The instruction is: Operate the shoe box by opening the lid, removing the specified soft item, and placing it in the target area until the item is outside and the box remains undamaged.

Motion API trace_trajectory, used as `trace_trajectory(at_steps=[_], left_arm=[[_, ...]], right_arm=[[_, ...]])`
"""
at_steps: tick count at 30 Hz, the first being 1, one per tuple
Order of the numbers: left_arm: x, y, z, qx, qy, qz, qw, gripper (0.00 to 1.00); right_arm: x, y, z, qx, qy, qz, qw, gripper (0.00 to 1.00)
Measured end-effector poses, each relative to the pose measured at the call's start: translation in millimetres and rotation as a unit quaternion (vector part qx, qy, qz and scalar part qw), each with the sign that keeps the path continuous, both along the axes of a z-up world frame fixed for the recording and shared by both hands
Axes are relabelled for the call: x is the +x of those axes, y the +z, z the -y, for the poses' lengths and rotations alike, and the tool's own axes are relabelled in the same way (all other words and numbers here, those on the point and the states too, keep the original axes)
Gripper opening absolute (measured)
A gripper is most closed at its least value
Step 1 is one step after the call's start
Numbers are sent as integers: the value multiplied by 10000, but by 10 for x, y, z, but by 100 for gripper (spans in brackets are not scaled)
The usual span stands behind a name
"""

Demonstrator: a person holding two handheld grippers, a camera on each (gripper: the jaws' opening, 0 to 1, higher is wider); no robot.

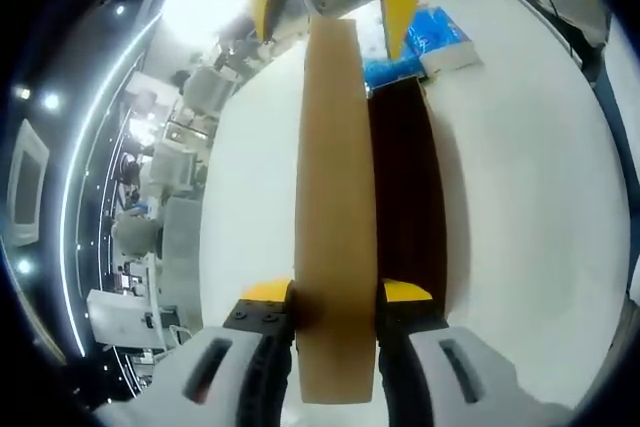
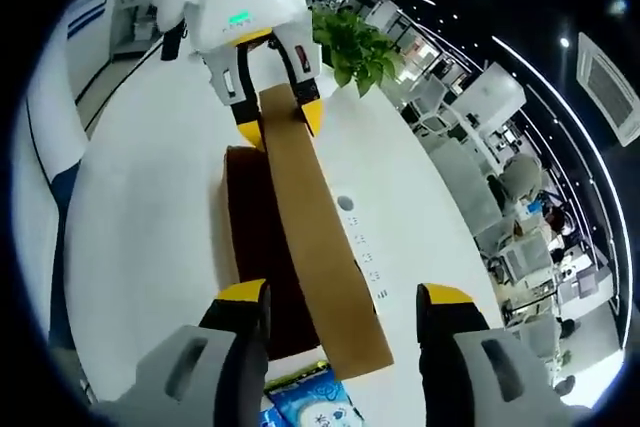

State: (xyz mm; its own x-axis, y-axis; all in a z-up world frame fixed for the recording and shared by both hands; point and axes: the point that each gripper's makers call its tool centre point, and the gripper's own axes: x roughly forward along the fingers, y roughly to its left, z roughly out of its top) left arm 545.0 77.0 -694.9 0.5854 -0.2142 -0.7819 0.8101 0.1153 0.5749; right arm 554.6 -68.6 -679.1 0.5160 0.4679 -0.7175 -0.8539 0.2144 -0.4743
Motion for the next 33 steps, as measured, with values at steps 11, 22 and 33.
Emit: trace_trajectory(at_steps=[11,22,33], left_arm=[[-19,-9,8,12,-86,55,9999,32],[-23,-47,11,4,-105,102,9999,32],[-61,-108,11,40,-121,342,9993,32]], right_arm=[[98,-145,-17,-545,416,200,9974,50],[52,-195,-74,-476,558,297,9969,37],[-118,-164,-96,-623,693,788,9925,33]])
